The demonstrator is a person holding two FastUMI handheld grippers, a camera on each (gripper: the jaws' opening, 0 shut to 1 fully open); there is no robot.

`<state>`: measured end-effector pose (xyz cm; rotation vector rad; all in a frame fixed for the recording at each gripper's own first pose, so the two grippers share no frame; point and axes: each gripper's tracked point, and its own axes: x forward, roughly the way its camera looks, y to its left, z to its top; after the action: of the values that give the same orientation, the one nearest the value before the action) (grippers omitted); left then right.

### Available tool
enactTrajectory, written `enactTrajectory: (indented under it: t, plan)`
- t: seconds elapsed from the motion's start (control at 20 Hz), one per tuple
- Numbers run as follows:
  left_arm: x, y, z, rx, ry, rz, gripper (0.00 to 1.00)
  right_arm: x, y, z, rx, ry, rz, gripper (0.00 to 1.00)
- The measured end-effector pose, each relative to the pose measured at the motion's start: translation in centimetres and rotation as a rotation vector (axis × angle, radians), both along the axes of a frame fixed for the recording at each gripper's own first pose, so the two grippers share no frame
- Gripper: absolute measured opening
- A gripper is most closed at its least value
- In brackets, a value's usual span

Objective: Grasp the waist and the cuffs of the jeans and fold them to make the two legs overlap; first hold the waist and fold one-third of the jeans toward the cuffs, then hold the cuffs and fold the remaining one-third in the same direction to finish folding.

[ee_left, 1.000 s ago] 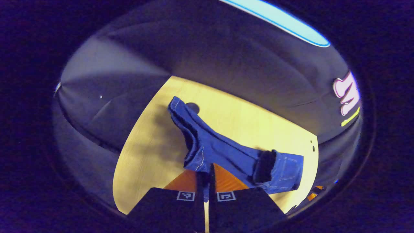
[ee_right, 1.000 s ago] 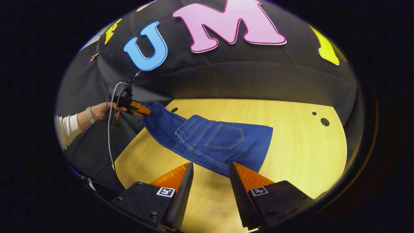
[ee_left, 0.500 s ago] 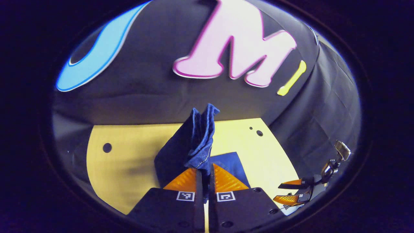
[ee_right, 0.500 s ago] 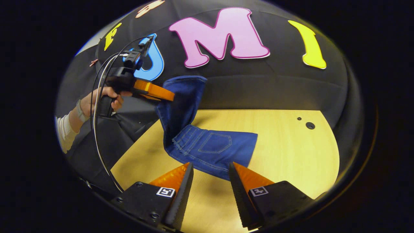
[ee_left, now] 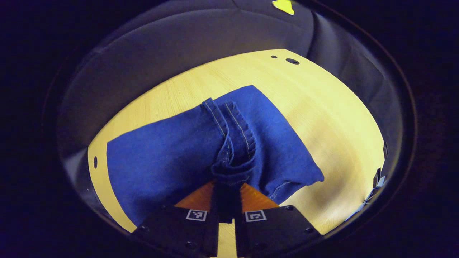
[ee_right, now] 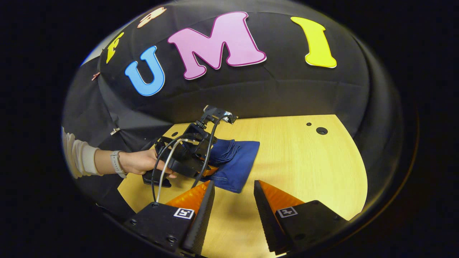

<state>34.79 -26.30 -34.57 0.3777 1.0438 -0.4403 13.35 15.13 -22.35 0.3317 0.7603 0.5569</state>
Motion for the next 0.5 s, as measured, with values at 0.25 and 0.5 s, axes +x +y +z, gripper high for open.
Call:
enactTrajectory:
  t: [0.25, 0.5]
  plan:
    - [-0.3, -1.1, 8.4, -0.195, -0.27, 0.09, 0.91, 1.0, -0.9, 0.6, -0.022, -0.069, 0.012, 0.55]
    - [-6.6, 2.9, 20.5, -0.251, -0.619, 0.201, 0.97, 0.2, -1.5, 5.9, -0.055, -0.229, -0.026, 0.78]
